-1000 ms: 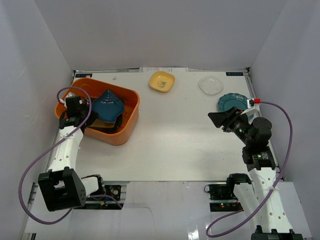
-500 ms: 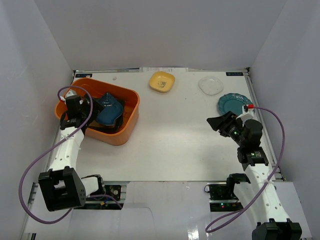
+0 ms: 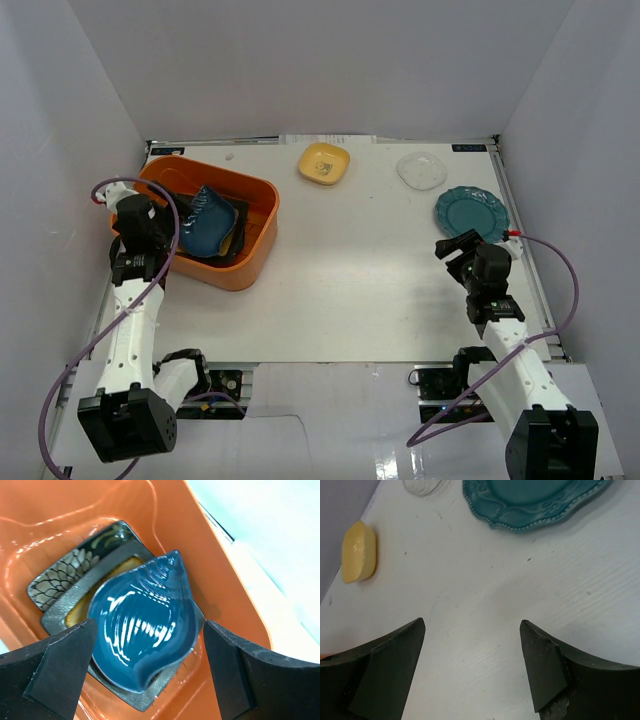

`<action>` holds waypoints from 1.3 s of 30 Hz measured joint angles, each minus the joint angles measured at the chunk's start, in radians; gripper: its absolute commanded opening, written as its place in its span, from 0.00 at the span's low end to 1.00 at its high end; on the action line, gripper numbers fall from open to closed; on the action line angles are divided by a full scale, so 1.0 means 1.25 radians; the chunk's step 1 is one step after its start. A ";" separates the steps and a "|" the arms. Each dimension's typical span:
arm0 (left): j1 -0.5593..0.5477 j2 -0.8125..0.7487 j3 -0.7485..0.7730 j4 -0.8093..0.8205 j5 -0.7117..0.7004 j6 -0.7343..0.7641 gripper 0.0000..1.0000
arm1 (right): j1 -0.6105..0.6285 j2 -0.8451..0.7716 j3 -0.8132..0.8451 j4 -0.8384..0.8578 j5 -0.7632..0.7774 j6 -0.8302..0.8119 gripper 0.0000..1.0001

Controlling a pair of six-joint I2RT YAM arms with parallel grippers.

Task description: Place the plates into the plastic bin on the countertop

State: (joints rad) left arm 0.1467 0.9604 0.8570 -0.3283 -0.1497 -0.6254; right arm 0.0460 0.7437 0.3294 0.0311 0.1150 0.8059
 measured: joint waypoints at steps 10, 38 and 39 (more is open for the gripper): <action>-0.227 0.008 0.040 0.035 0.345 0.079 0.98 | -0.168 0.079 0.001 0.032 0.132 0.051 0.86; -0.618 -0.175 -0.069 0.080 0.464 0.283 0.98 | -0.263 0.862 -0.015 0.918 -0.045 0.397 0.17; -0.618 -0.178 -0.069 0.080 0.456 0.284 0.98 | -0.263 0.872 -0.017 0.933 -0.045 0.406 0.15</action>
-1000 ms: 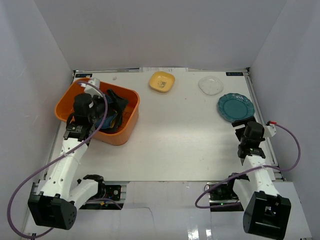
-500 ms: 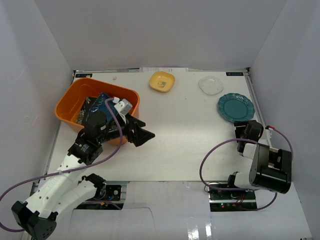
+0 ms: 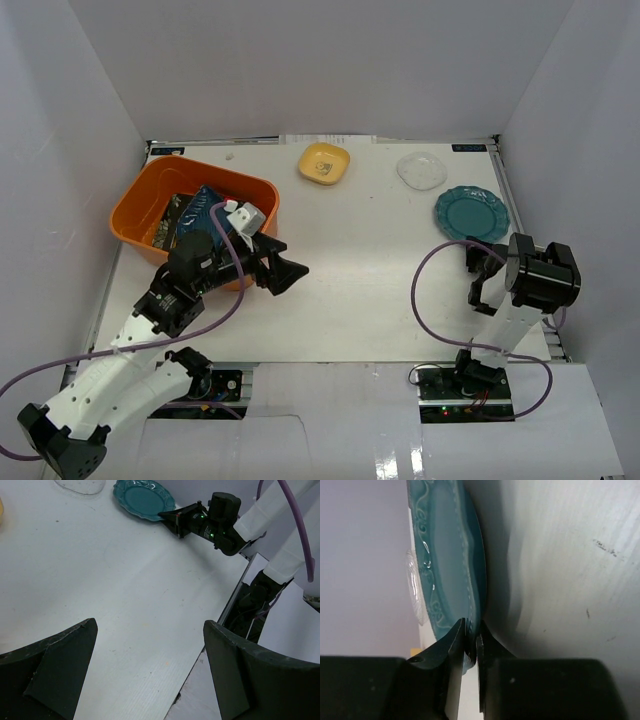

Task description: Place the plates into the plastic bin on the countertop

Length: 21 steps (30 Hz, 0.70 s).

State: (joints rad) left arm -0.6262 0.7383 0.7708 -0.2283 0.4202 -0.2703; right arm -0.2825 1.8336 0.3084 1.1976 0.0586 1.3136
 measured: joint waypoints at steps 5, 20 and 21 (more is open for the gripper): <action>0.000 0.000 0.000 0.000 -0.034 0.002 0.98 | -0.003 -0.042 -0.031 0.004 -0.002 0.005 0.08; 0.000 -0.016 0.122 -0.003 -0.145 -0.062 0.98 | 0.061 -0.862 -0.049 -0.507 -0.014 -0.141 0.08; 0.000 -0.020 0.131 -0.002 -0.161 -0.069 0.98 | 0.085 -0.863 -0.020 -0.523 -0.024 -0.146 0.08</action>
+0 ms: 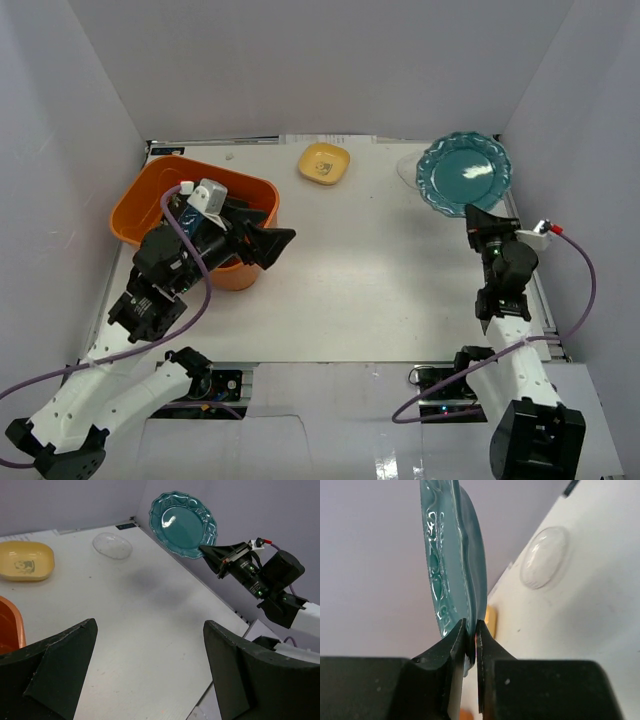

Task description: Place the plates into the plastic bin on the countertop

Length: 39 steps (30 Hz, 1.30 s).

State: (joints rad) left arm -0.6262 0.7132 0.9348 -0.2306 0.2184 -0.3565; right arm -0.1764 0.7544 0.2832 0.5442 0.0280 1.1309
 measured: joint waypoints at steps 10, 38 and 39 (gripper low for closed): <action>0.000 -0.080 0.076 0.012 -0.175 -0.017 0.98 | 0.519 0.349 0.420 -0.098 -0.059 -0.105 0.08; 0.000 -0.262 0.060 -0.118 -0.391 0.010 0.98 | 0.887 1.130 1.225 -0.358 -0.044 -0.171 0.16; 0.000 -0.262 0.057 -0.125 -0.391 0.011 0.98 | 0.887 1.130 1.225 -0.366 -0.037 -0.171 0.30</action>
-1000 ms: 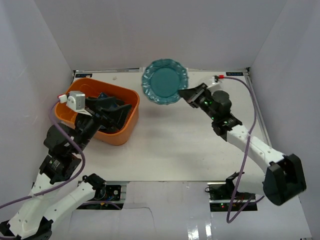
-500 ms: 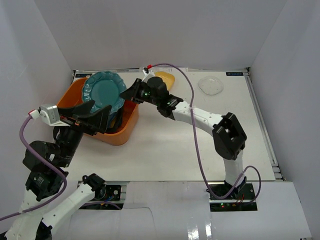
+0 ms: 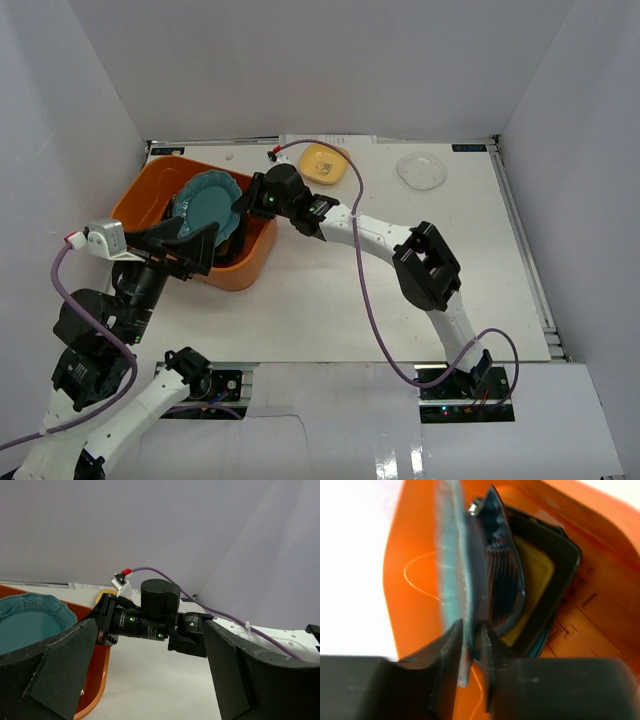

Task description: Place the plates into the plastic bin on the countertop

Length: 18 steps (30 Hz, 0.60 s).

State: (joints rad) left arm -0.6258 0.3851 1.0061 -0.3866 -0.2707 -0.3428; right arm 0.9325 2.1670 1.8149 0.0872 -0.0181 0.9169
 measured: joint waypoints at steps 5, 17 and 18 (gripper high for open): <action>0.000 0.000 -0.003 -0.008 -0.002 0.003 0.98 | 0.001 0.000 0.004 0.016 0.026 0.016 0.60; 0.000 -0.006 -0.005 -0.016 -0.006 0.007 0.98 | 0.029 -0.045 0.012 -0.028 0.147 -0.096 0.85; 0.000 -0.009 -0.006 -0.017 -0.008 0.008 0.98 | 0.030 -0.055 0.009 -0.033 0.164 -0.118 0.80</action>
State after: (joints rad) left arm -0.6262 0.3744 0.9985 -0.4076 -0.2802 -0.3332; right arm 0.9703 2.0979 1.8263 0.0460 0.1871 0.7696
